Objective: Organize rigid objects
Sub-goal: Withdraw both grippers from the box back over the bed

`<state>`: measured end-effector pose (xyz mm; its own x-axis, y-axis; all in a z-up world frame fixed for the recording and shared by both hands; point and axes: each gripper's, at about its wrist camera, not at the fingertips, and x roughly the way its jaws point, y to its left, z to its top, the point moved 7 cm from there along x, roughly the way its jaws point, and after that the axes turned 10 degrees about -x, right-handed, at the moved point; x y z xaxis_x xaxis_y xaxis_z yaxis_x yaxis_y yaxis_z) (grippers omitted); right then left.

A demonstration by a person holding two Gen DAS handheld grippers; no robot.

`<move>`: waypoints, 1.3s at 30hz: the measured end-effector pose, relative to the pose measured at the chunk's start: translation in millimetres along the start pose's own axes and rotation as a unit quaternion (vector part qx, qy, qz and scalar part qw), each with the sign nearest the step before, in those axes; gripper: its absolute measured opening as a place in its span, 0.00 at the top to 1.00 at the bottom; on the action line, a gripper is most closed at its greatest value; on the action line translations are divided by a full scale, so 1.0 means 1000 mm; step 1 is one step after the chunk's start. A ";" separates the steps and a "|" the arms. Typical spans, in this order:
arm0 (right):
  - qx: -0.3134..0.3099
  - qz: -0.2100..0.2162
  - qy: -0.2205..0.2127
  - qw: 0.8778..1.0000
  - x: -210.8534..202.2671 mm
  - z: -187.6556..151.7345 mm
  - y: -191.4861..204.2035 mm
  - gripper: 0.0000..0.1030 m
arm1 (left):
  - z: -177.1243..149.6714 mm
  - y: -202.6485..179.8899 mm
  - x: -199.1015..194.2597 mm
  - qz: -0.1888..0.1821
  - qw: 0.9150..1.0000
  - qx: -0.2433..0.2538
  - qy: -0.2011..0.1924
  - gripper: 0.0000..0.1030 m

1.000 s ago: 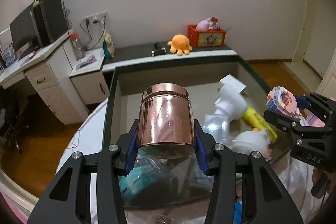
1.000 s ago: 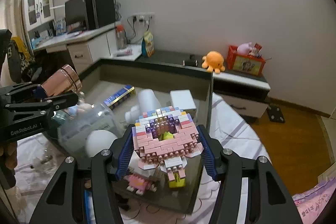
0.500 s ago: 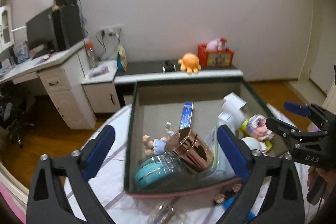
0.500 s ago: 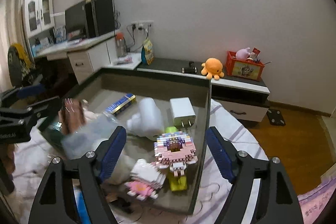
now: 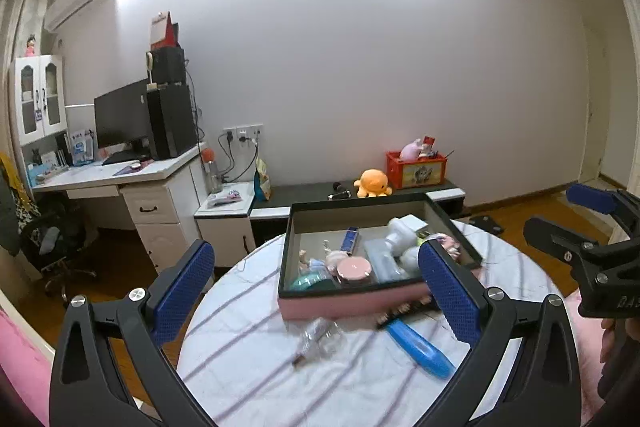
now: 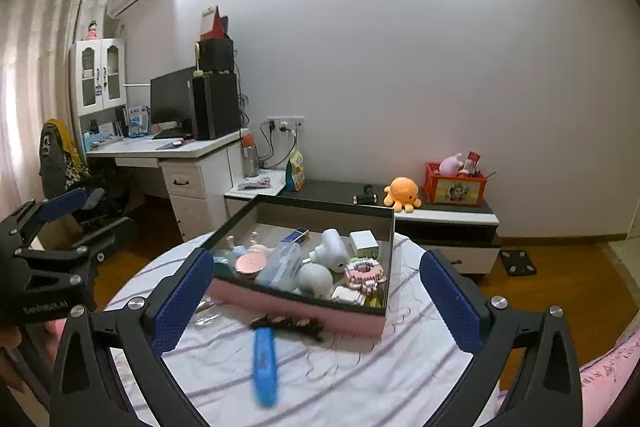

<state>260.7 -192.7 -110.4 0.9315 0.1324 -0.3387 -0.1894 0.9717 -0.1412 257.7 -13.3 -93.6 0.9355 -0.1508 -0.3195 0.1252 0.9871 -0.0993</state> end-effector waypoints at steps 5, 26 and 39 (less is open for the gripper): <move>-0.003 -0.022 -0.024 0.999 -0.044 -0.002 0.014 0.00 | -0.007 0.001 -0.048 0.002 1.000 -0.002 -0.022 0.00; 0.003 -0.037 -0.031 0.999 -0.090 -0.022 0.029 0.00 | -0.024 0.018 -0.085 -0.003 1.000 -0.025 -0.013 0.00; 0.007 -0.002 0.089 0.996 0.003 -0.083 0.042 0.00 | -0.084 0.049 -0.011 0.028 0.995 -0.025 0.094 0.00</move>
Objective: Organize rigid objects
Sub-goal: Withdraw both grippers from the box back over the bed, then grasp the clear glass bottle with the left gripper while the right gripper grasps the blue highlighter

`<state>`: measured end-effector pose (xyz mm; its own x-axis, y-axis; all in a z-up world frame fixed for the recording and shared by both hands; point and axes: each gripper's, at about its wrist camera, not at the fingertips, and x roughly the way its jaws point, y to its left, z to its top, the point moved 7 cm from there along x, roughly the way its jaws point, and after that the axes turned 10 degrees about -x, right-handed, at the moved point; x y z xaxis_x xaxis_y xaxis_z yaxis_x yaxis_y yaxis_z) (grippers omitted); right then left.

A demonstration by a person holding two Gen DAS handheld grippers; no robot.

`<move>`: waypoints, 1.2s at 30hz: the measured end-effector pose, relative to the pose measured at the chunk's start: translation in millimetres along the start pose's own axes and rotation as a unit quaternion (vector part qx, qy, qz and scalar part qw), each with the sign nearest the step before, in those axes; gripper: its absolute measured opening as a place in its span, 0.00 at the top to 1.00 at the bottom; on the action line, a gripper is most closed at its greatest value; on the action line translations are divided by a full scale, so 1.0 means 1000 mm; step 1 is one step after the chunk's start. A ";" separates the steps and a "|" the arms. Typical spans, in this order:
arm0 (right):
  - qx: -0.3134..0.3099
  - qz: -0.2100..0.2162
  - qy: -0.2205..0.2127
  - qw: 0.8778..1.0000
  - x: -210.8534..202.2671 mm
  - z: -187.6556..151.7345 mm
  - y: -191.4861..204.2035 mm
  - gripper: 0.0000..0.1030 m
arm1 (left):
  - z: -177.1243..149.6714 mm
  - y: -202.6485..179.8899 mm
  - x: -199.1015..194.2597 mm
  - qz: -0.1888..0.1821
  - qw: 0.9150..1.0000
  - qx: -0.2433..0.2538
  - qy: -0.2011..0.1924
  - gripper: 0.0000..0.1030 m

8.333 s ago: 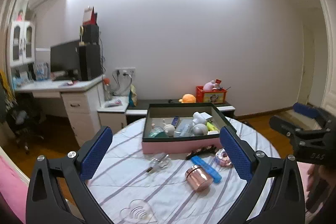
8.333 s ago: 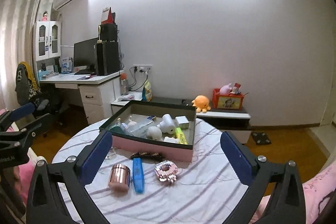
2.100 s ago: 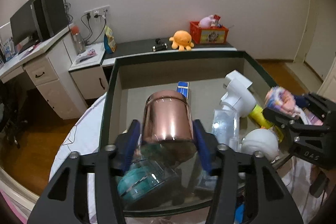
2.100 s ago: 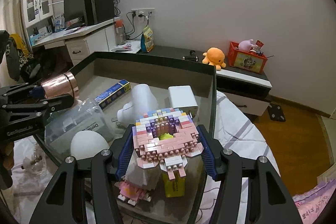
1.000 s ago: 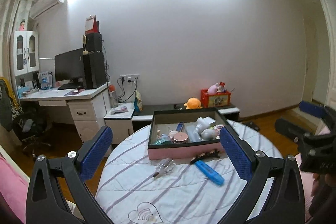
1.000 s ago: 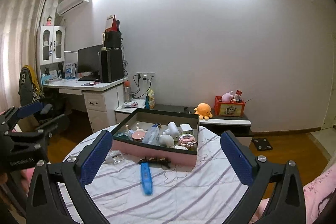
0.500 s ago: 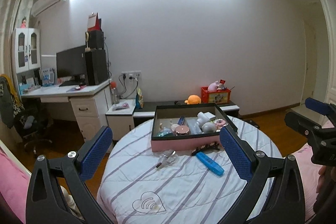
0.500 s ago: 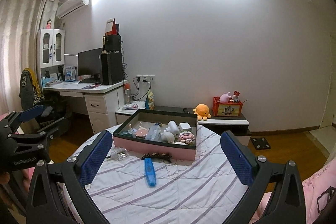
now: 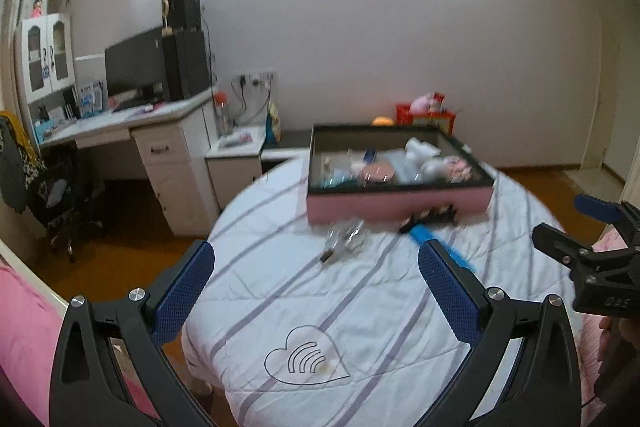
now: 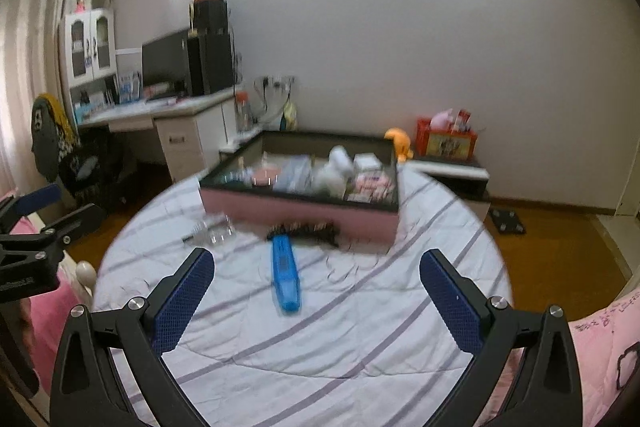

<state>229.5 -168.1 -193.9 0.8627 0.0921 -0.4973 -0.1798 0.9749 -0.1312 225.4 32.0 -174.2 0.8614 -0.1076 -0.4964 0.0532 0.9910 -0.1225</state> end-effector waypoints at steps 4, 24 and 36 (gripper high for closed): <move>-0.012 0.017 0.046 0.999 0.048 -0.011 0.008 0.00 | -0.013 0.007 0.030 0.001 0.999 -0.006 0.038 0.00; -0.041 0.081 0.161 0.983 0.111 -0.051 0.000 0.74 | -0.027 -0.011 0.135 -0.030 0.989 -0.003 0.143 0.00; -0.006 0.064 0.161 0.985 0.105 -0.061 -0.037 0.74 | -0.032 -0.023 0.196 -0.014 0.980 -0.002 0.199 0.07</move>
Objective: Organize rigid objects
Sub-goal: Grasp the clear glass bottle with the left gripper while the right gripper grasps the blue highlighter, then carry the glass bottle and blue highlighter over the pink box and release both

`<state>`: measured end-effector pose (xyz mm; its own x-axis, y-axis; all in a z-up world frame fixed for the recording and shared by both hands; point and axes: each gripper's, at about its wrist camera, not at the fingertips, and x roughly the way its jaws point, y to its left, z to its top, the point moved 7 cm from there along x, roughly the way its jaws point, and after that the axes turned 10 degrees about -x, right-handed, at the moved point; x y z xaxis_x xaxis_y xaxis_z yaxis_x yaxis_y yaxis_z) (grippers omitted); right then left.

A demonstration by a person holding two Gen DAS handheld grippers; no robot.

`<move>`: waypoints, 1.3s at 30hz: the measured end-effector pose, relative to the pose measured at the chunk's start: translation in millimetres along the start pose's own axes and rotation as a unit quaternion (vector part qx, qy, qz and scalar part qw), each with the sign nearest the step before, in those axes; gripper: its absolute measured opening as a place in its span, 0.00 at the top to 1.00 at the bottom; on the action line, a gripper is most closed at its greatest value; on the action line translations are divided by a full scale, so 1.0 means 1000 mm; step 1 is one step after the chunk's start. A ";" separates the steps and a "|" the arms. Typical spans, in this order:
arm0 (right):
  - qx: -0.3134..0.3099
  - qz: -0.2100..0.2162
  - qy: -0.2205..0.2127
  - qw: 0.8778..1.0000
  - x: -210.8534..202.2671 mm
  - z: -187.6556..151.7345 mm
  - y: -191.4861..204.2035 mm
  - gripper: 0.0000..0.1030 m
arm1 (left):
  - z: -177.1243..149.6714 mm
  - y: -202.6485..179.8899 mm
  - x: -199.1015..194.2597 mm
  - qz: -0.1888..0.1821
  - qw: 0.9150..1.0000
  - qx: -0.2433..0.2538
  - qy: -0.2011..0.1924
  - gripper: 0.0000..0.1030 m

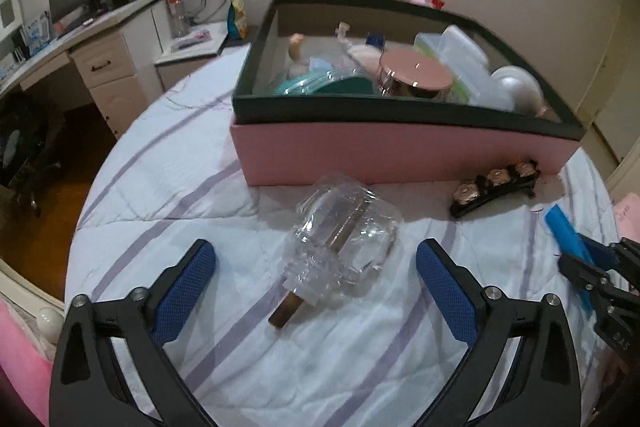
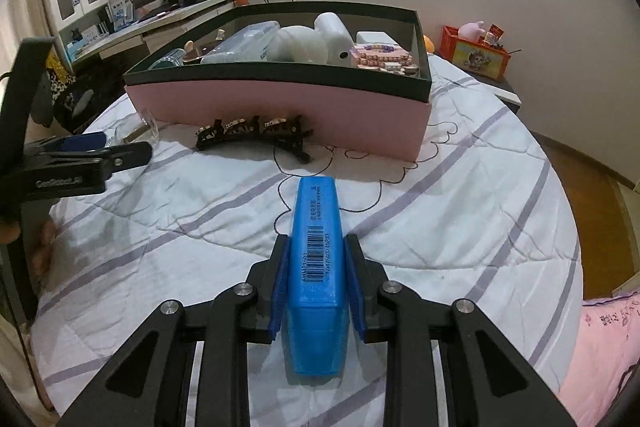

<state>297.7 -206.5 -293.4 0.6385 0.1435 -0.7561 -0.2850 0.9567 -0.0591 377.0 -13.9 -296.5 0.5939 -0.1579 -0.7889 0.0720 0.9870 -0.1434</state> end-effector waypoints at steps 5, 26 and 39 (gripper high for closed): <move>0.003 0.004 0.001 1.000 0.004 0.004 -0.001 0.74 | 0.000 -0.008 -0.002 -0.007 1.000 0.022 -0.011 0.42; 0.007 0.001 -0.013 1.000 -0.005 0.001 0.004 0.74 | -0.047 -0.035 -0.074 -0.037 0.997 0.062 -0.035 0.51; -0.003 0.018 -0.116 0.993 -0.082 0.036 0.026 0.74 | -0.030 -0.062 -0.150 -0.062 0.988 0.077 -0.119 0.51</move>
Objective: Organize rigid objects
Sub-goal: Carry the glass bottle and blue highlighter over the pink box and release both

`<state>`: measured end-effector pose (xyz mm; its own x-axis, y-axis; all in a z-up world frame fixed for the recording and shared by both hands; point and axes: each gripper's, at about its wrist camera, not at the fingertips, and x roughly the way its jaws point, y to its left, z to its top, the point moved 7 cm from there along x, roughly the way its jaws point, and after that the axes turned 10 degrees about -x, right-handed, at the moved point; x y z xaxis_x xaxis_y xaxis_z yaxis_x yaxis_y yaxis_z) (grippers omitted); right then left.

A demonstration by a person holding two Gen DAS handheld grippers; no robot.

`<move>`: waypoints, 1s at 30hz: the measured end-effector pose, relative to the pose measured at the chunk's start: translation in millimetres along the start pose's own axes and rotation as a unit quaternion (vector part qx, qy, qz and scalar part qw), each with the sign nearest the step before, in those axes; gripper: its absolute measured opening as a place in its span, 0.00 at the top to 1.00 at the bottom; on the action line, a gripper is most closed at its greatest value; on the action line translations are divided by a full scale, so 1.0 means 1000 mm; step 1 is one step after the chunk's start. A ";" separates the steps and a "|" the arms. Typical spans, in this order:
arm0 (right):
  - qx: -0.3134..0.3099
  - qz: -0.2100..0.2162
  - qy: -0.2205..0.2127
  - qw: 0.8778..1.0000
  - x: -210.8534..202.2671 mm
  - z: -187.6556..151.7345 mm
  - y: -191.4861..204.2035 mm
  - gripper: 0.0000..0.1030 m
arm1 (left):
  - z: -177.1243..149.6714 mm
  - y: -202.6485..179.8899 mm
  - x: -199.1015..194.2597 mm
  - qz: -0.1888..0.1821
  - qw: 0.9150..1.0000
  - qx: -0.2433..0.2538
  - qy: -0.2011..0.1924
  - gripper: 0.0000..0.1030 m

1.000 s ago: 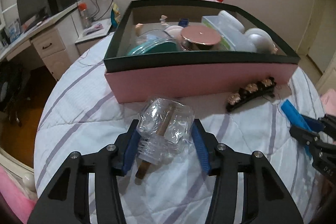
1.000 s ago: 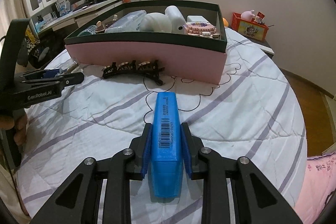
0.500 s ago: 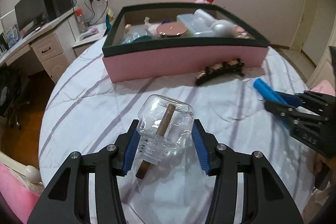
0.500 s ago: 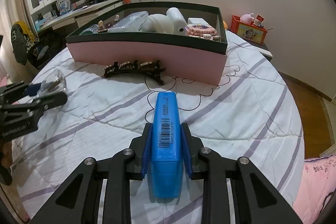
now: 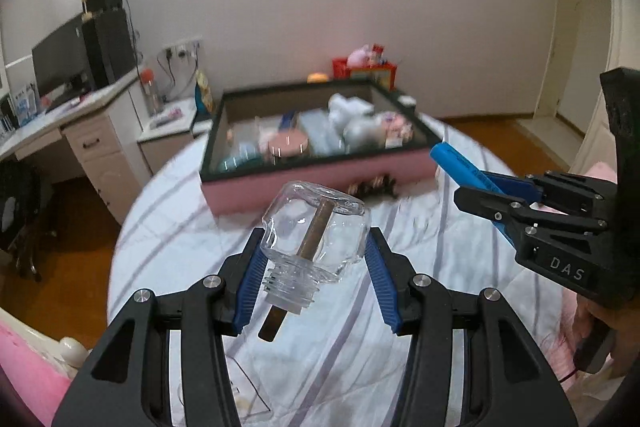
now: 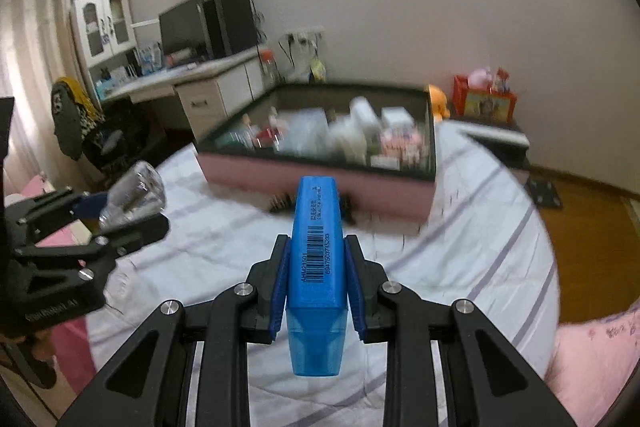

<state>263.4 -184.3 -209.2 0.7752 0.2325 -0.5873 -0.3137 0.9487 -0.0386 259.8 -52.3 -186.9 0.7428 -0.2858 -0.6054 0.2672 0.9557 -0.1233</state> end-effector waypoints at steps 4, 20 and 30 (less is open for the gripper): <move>-0.018 -0.005 -0.030 0.999 -0.014 0.029 -0.001 0.74 | 0.030 -0.004 -0.012 0.002 0.999 0.006 -0.033 0.51; -0.056 -0.004 -0.050 0.997 0.018 0.100 -0.015 0.74 | 0.111 0.013 0.028 0.013 0.998 0.028 -0.055 0.52; -0.064 0.010 0.013 0.998 0.107 0.121 -0.036 0.74 | 0.134 0.036 0.139 0.017 0.999 0.026 0.021 0.52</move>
<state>424.0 -167.6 -172.9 0.7539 0.2434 -0.6102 -0.3977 0.9084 -0.1290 455.0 -66.8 -169.6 0.7266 -0.2484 -0.6406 0.2738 0.9598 -0.0617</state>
